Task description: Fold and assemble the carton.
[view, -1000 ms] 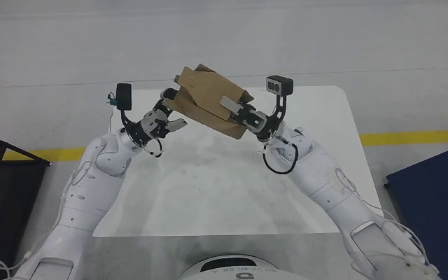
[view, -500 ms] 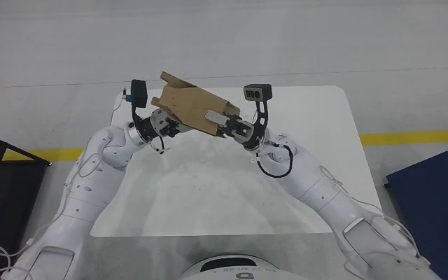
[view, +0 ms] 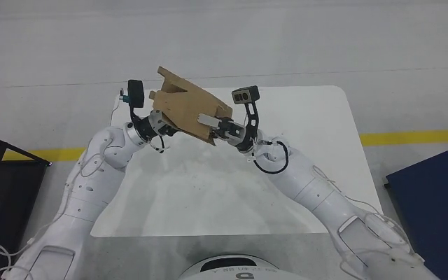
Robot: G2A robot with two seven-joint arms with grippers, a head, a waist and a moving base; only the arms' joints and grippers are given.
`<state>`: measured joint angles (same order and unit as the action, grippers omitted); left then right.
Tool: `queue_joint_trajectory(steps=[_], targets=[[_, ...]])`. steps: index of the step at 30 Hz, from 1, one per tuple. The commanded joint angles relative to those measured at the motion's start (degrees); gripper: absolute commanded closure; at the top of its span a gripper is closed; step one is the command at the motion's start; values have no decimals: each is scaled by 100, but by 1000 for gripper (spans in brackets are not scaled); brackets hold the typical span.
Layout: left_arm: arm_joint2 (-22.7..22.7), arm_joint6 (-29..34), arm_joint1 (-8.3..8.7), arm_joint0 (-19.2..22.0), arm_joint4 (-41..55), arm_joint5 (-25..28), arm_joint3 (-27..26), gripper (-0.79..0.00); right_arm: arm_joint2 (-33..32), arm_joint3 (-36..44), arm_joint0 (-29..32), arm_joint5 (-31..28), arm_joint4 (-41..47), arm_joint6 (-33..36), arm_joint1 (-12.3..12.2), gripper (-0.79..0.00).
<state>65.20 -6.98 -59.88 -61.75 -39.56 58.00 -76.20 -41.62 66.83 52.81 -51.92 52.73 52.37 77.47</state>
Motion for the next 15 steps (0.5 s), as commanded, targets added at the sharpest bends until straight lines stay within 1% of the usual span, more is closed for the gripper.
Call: queue_joint_trajectory(steps=[1,6,9,11,13,15], targets=[[31,-25,8,-28,-9,0,-10,-785,-103,-195,-12,-175,-201,-176,-4,0],[250,-40,82,-275,-44,0,-171,-785,-103,-195,-12,-175,-201,-176,-4,0],[527,-45,161,-526,-85,0,-261,-785,-103,-195,-12,-175,-201,-176,-4,0],[750,-68,220,-713,-65,0,-348,-785,-124,-49,57,-56,-147,-268,-1,0],[980,-97,279,-900,-25,0,-442,-785,-147,272,214,174,328,-83,3,0],[1188,-144,329,-1071,40,0,-528,-785,-220,359,325,499,880,346,-11,0]])
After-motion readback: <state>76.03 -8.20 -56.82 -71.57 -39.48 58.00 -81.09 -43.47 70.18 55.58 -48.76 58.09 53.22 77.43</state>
